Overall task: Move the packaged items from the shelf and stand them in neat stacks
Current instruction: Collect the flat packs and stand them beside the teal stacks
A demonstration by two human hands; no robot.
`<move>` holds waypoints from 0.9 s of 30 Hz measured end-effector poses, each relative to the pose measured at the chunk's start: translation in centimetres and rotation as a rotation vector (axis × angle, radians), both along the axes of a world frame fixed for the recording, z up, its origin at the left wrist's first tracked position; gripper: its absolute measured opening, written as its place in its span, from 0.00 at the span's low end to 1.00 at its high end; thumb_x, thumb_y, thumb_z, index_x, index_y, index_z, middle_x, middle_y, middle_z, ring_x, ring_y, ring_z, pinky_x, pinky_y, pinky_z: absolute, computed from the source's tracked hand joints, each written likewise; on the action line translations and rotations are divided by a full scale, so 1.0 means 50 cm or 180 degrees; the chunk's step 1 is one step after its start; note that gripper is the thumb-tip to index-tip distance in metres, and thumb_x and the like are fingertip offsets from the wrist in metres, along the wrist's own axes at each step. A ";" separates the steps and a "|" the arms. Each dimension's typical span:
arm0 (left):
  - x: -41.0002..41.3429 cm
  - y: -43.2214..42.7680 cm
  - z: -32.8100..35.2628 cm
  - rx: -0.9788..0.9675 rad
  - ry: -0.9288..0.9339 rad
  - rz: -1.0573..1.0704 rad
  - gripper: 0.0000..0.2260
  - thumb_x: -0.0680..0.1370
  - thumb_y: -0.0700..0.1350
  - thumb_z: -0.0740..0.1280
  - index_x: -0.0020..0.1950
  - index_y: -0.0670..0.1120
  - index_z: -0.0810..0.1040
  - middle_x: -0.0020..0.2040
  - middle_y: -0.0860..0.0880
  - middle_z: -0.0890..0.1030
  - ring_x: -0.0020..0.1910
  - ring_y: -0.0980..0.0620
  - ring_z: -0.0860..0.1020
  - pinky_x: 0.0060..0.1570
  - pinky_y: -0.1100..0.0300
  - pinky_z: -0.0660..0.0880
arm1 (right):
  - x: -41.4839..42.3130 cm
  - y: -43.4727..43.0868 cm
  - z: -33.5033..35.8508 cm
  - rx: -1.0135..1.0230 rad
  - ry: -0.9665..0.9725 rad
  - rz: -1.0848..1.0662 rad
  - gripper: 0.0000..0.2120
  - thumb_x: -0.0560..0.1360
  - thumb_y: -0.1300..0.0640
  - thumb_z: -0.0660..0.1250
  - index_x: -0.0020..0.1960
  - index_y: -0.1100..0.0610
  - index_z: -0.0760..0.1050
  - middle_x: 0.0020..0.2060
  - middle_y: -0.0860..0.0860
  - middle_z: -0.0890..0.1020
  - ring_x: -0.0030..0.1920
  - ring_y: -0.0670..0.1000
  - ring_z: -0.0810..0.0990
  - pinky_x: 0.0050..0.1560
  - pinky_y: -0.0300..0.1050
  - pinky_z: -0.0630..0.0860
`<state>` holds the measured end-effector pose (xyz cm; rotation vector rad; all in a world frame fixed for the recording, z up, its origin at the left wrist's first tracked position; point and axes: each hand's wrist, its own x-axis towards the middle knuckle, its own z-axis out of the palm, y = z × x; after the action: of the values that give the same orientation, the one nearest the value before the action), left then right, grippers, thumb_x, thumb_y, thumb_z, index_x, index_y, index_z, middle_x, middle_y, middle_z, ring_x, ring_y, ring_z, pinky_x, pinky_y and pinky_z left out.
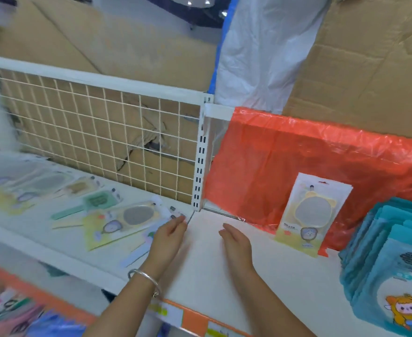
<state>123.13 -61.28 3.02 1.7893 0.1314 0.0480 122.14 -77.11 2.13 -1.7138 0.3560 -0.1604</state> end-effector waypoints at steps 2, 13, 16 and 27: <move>-0.034 0.069 0.001 -0.0091 0.0020 0.0273 0.14 0.79 0.42 0.63 0.63 0.41 0.77 0.62 0.47 0.78 0.62 0.51 0.75 0.63 0.59 0.68 | 0.001 0.060 0.007 -0.0036 -0.0006 0.0279 0.15 0.77 0.63 0.62 0.63 0.62 0.76 0.60 0.51 0.78 0.59 0.48 0.74 0.60 0.36 0.65; -0.147 0.354 0.008 -0.0239 0.0086 0.1323 0.15 0.79 0.43 0.61 0.65 0.45 0.76 0.62 0.47 0.78 0.62 0.51 0.74 0.62 0.58 0.70 | 0.011 0.378 0.017 0.0860 0.0962 0.0967 0.06 0.76 0.61 0.60 0.43 0.60 0.74 0.37 0.52 0.75 0.35 0.49 0.72 0.35 0.42 0.62; -0.131 0.424 0.010 -0.0224 0.0070 0.1449 0.15 0.79 0.43 0.61 0.65 0.44 0.76 0.62 0.46 0.78 0.62 0.49 0.74 0.65 0.56 0.69 | 0.040 0.442 0.013 0.1599 0.1398 0.0741 0.05 0.77 0.58 0.61 0.51 0.58 0.73 0.43 0.55 0.73 0.35 0.49 0.69 0.30 0.38 0.64; 0.036 0.636 0.007 -0.0319 0.0136 0.0977 0.13 0.77 0.41 0.63 0.61 0.44 0.79 0.60 0.47 0.79 0.60 0.47 0.75 0.66 0.50 0.69 | 0.153 0.521 0.000 0.2515 0.1559 -0.0780 0.08 0.76 0.55 0.62 0.54 0.52 0.67 0.48 0.53 0.68 0.33 0.49 0.65 0.40 0.38 0.67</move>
<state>124.91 -29.45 3.39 1.6575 0.4314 0.2193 129.79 -51.04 2.13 -0.9020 0.8644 0.2111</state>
